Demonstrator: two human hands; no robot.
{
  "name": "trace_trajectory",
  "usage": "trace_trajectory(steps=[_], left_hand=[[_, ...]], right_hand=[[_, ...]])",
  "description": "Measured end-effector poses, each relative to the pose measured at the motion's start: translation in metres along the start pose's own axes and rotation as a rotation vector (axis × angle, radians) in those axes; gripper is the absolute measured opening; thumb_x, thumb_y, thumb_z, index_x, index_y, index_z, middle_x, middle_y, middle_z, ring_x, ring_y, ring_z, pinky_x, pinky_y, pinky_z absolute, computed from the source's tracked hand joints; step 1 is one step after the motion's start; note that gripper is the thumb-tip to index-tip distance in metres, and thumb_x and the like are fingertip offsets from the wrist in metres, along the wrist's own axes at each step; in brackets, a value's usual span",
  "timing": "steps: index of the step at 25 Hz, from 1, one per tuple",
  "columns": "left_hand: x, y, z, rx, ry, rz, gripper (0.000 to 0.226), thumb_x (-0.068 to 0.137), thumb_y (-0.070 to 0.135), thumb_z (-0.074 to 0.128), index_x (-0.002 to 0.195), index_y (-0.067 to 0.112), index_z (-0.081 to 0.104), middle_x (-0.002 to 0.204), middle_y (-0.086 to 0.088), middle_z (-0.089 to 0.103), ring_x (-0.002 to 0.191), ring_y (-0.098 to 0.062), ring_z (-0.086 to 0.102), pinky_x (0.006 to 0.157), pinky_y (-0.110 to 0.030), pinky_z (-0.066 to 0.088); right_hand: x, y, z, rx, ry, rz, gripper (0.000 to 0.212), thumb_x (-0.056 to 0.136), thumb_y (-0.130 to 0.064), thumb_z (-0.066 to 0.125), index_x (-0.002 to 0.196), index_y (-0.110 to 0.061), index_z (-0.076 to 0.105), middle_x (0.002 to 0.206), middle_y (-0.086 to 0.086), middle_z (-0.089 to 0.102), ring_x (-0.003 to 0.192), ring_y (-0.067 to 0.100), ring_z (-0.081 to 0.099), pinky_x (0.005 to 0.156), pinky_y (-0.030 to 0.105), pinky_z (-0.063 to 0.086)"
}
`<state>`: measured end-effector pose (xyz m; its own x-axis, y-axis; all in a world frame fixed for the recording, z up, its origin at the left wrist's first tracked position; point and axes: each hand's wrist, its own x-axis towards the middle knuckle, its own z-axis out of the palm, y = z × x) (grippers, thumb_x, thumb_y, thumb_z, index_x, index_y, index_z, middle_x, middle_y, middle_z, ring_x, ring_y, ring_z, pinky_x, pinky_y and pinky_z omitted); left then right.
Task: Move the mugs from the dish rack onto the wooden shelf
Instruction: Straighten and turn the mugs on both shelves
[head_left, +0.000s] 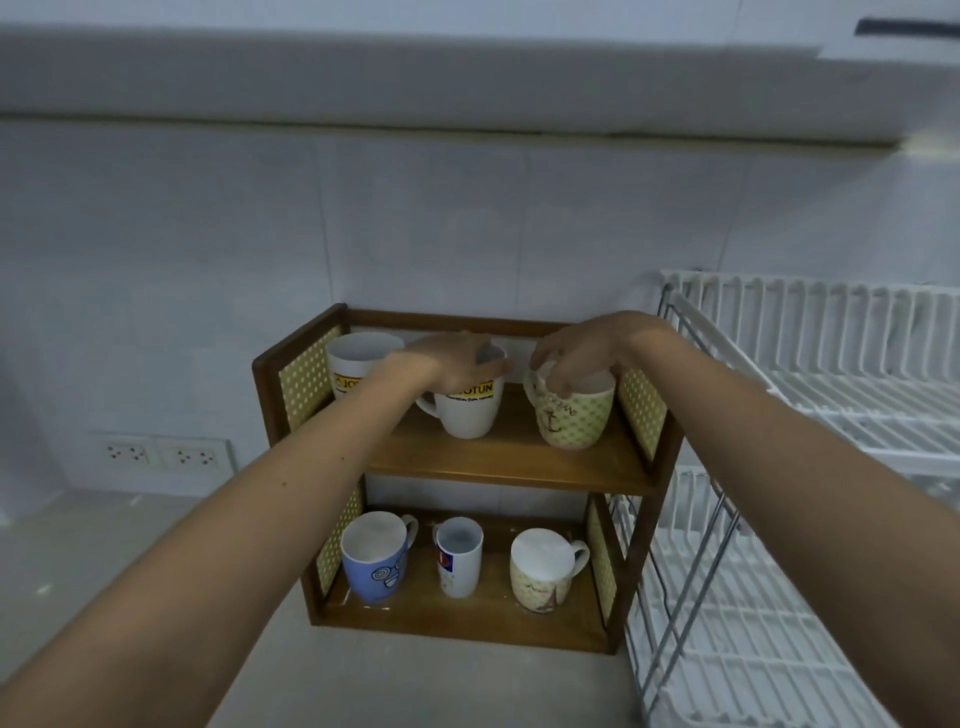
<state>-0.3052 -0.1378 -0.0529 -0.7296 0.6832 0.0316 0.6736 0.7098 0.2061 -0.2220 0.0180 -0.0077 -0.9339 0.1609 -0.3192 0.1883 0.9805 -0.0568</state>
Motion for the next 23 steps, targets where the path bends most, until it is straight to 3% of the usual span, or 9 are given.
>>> trace_trajectory(steps=[3, 4, 8, 12, 20, 23], left_hand=[[-0.004, -0.002, -0.009, -0.127, -0.012, -0.017, 0.067, 0.095, 0.057, 0.032, 0.147, 0.015, 0.032, 0.153, -0.010, 0.035, 0.136, -0.029, 0.037, 0.106, -0.039, 0.033], [-0.005, -0.003, -0.013, -0.133, -0.024, -0.020, 0.066, 0.095, 0.057, 0.034, 0.145, 0.014, 0.035, 0.151, -0.010, 0.039, 0.134, -0.028, 0.040, 0.106, -0.038, 0.035], [-0.005, -0.006, -0.016, -0.113, -0.063, -0.010, 0.065, 0.094, 0.057, 0.037, 0.140, 0.011, 0.042, 0.146, -0.011, 0.045, 0.130, -0.027, 0.044, 0.109, -0.042, 0.037], [-0.004, -0.006, -0.013, -0.123, -0.038, 0.026, 0.062, 0.095, 0.056, 0.037, 0.138, 0.012, 0.044, 0.143, -0.012, 0.048, 0.126, -0.027, 0.048, 0.104, -0.040, 0.041], [-0.002, -0.011, -0.006, -0.130, -0.012, 0.042, 0.069, 0.094, 0.055, 0.038, 0.148, 0.012, 0.030, 0.153, -0.011, 0.037, 0.136, -0.027, 0.039, 0.103, -0.035, 0.035], [-0.012, -0.008, -0.006, -0.140, 0.043, 0.022, 0.073, 0.094, 0.056, 0.038, 0.150, 0.013, 0.022, 0.158, -0.008, 0.026, 0.142, -0.026, 0.028, 0.111, -0.037, 0.028]], right_hand=[[0.001, -0.003, 0.002, -0.081, 0.087, 0.150, 0.081, 0.079, -0.061, 0.062, 0.139, -0.011, 0.043, 0.137, 0.012, 0.050, 0.106, 0.030, 0.054, 0.084, 0.038, 0.051], [0.002, -0.001, 0.003, -0.123, 0.100, 0.180, 0.086, 0.077, -0.064, 0.063, 0.138, -0.008, 0.044, 0.134, 0.013, 0.053, 0.100, 0.029, 0.056, 0.085, 0.037, 0.053], [-0.003, 0.007, 0.004, -0.052, 0.088, 0.146, 0.084, 0.075, -0.049, 0.074, 0.142, -0.009, 0.041, 0.142, 0.014, 0.046, 0.108, 0.033, 0.060, 0.090, 0.044, 0.056], [-0.005, 0.006, 0.008, -0.072, 0.108, 0.099, 0.083, 0.078, -0.039, 0.072, 0.148, -0.018, 0.033, 0.149, 0.012, 0.038, 0.122, 0.035, 0.050, 0.092, 0.046, 0.055], [-0.004, 0.010, 0.010, -0.149, 0.099, 0.092, 0.080, 0.082, -0.035, 0.069, 0.149, -0.027, 0.026, 0.155, 0.006, 0.029, 0.132, 0.033, 0.041, 0.094, 0.042, 0.051], [-0.010, 0.006, 0.016, -0.124, 0.100, 0.111, 0.084, 0.083, -0.036, 0.068, 0.151, -0.025, 0.020, 0.157, 0.007, 0.028, 0.136, 0.032, 0.037, 0.103, 0.043, 0.045]])
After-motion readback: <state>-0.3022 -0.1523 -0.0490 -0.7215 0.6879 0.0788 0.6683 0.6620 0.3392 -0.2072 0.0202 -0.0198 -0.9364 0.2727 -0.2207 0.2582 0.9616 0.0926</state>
